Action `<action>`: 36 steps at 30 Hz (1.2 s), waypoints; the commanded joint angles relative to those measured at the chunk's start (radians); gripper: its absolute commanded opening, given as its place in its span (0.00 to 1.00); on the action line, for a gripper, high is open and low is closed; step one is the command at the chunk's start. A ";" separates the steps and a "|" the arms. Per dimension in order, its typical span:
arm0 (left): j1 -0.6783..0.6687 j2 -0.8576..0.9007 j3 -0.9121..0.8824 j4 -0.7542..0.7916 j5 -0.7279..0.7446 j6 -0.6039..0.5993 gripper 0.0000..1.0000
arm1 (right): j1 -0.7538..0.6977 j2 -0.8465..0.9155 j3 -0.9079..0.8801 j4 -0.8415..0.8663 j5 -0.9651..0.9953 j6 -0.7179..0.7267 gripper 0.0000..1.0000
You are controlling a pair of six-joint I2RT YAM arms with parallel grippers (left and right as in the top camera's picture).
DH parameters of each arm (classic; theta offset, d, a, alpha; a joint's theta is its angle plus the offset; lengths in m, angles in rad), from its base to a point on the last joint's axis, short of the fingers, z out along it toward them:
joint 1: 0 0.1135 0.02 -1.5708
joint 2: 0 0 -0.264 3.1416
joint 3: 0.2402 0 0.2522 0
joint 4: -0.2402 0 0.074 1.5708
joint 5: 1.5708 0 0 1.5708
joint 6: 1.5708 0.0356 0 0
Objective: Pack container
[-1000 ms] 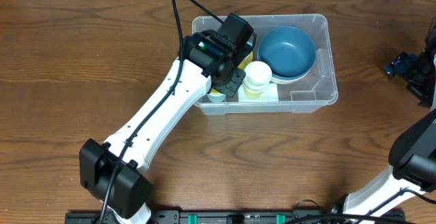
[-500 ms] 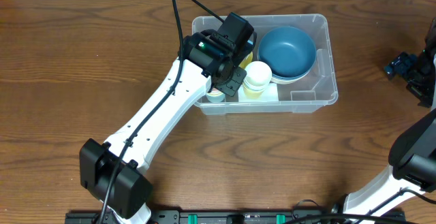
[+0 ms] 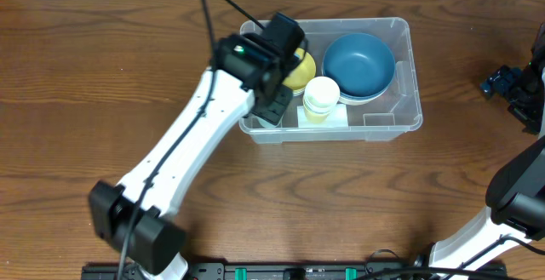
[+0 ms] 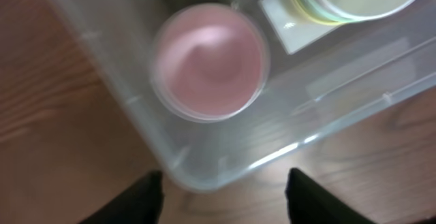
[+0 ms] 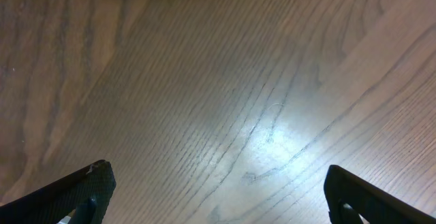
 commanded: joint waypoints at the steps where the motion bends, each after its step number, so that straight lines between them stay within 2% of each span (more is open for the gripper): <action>1: 0.023 -0.154 0.082 -0.038 -0.060 -0.035 0.79 | 0.001 -0.005 -0.004 -0.001 0.014 0.018 0.99; 3: 0.029 -0.236 0.084 -0.044 -0.060 -0.035 0.84 | 0.001 -0.005 -0.004 -0.001 0.014 0.018 0.99; 5: 0.028 -0.314 0.084 -0.050 -0.060 -0.035 0.99 | 0.001 -0.005 -0.004 -0.001 0.014 0.018 0.99; 17: 0.028 -0.763 0.084 -0.174 -0.059 -0.035 0.98 | 0.001 -0.005 -0.004 -0.001 0.014 0.018 0.99; 24: 0.028 -0.969 0.084 -0.340 0.001 -0.066 0.98 | 0.001 -0.005 -0.004 -0.001 0.014 0.018 0.99; 31: 0.045 -1.085 0.035 -0.257 -0.040 -0.087 0.98 | 0.001 -0.005 -0.004 -0.001 0.014 0.018 0.99; 36: 0.185 -1.174 -0.189 -0.045 -0.056 -0.087 0.98 | 0.001 -0.005 -0.004 -0.001 0.014 0.018 0.99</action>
